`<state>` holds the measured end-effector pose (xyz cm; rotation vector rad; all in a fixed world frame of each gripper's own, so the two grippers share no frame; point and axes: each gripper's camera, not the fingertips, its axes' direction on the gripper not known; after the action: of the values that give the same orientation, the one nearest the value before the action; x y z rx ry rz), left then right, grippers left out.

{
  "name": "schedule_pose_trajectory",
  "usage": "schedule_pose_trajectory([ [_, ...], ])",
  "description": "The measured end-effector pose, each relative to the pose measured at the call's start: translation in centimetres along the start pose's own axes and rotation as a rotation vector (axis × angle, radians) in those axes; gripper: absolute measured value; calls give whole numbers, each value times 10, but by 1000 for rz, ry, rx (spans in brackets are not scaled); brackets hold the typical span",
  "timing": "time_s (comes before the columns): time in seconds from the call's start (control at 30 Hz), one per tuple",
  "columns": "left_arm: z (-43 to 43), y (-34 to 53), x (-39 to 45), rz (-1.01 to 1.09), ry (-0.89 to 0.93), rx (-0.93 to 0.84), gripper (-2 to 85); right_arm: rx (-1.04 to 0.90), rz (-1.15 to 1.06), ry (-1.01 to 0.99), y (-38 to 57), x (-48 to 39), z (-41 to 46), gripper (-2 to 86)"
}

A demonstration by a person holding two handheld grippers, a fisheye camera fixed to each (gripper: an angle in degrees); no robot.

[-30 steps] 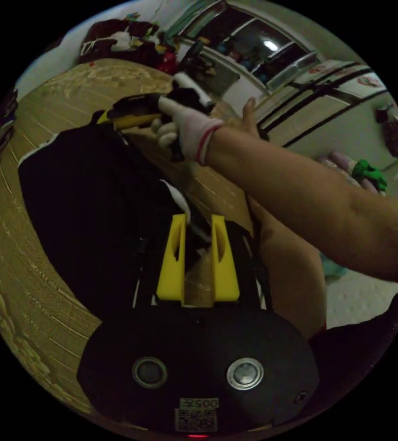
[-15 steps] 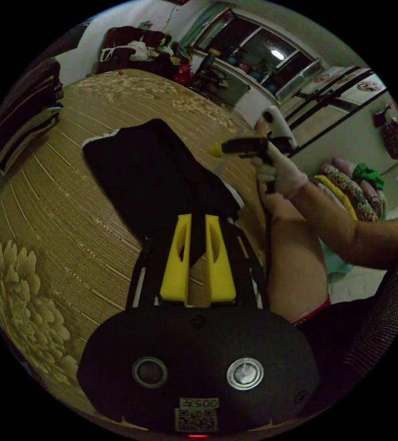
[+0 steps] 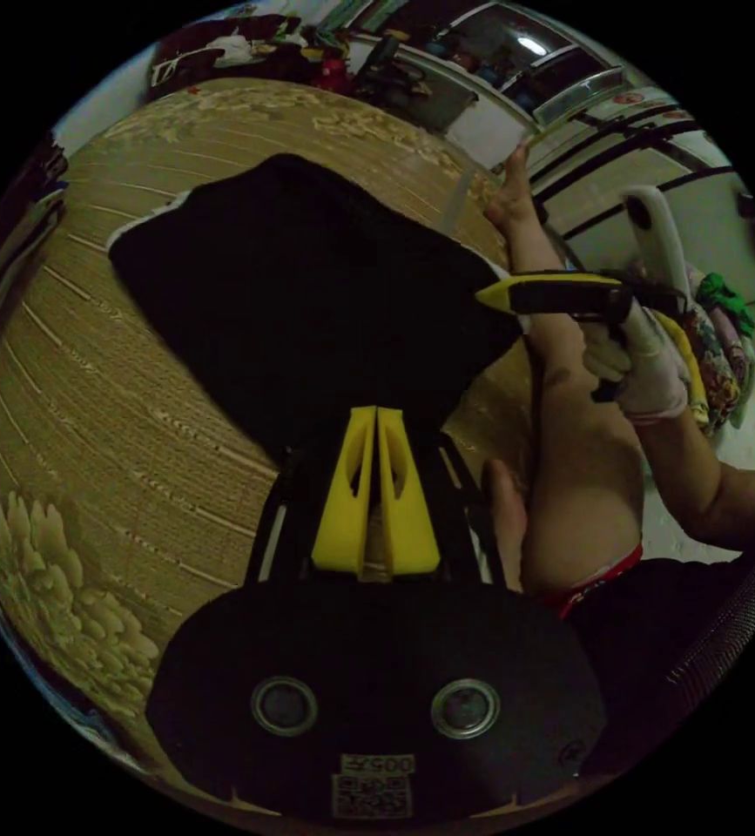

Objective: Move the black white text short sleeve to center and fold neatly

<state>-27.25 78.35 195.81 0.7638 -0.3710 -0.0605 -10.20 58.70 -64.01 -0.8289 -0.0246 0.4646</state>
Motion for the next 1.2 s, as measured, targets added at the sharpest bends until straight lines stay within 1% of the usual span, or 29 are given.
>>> schedule_pose_trajectory([
  [0.07, 4, -8, -4, 7, 5, -47, -4, -58, 53, -35, 16, 16, 4, 0],
  [0.1, 13, -14, -8, 0, 8, -116, -4, -87, 71, -29, 19, 22, 9, 1],
  [0.13, 16, -16, -10, 0, 17, -128, -4, -148, 100, 12, 26, 32, 19, 2],
  [0.17, 10, -19, -15, -14, 48, -88, -4, -166, 112, 45, 32, 42, 22, 6],
  [0.23, -4, -21, -21, -43, 59, -57, -2, -132, 134, 3, 36, 53, 11, 18],
  [0.3, -36, -14, -23, -73, -27, 61, 5, -70, 135, 20, 40, 59, -9, 33],
  [0.33, -44, -11, -24, -83, -43, 92, 9, -40, 122, 50, 43, 62, -22, 48],
  [0.37, -59, -7, -26, -102, -63, 147, 25, -25, 108, 76, 45, 65, -31, 65],
  [0.43, -72, -3, -32, -144, -75, 186, 65, -35, 85, 103, 47, 70, -39, 92],
  [0.5, -75, -8, -45, -195, -38, 165, 105, -84, 62, 102, 47, 75, -36, 115],
  [0.57, -73, -17, -55, -218, 30, 133, 121, -166, 49, 61, 44, 83, -27, 122],
  [0.6, -72, -23, -61, -231, 81, 116, 123, -173, 53, 62, 44, 85, -27, 118],
  [0.63, -75, -25, -64, -244, 100, 134, 121, -151, 57, 72, 43, 88, -30, 104],
  [0.7, -85, -34, -79, -292, 209, 161, 109, -151, 85, 36, 41, 97, -35, 76],
  [0.73, -86, -37, -84, -299, 253, 167, 106, -154, 97, -9, 41, 103, -37, 60],
  [0.8, -93, -44, -104, -360, 399, 192, 83, -159, 134, -88, 40, 116, -40, 42],
  [0.83, -94, -45, -109, -376, 433, 193, 76, -166, 163, -177, 40, 127, -42, 38],
  [0.87, -95, -49, -121, -399, 521, 185, 66, -173, 203, -269, 40, 139, -43, 37],
  [0.9, -98, -51, -130, -417, 618, 191, 58, -175, 224, -317, 41, 146, -44, 37],
  [0.97, -111, -52, -136, -415, 657, 211, 52, -156, 298, -483, 46, 167, -50, 38],
  [1.07, -140, -54, -134, -377, 622, 211, 51, -120, 341, -583, 54, 179, -60, 37],
  [1.13, -156, -53, -135, -383, 690, 253, 51, -102, 343, -634, 55, 181, -65, 36],
  [1.2, -182, -54, -141, -402, 803, 334, 50, -66, 344, -713, 53, 181, -71, 35],
])
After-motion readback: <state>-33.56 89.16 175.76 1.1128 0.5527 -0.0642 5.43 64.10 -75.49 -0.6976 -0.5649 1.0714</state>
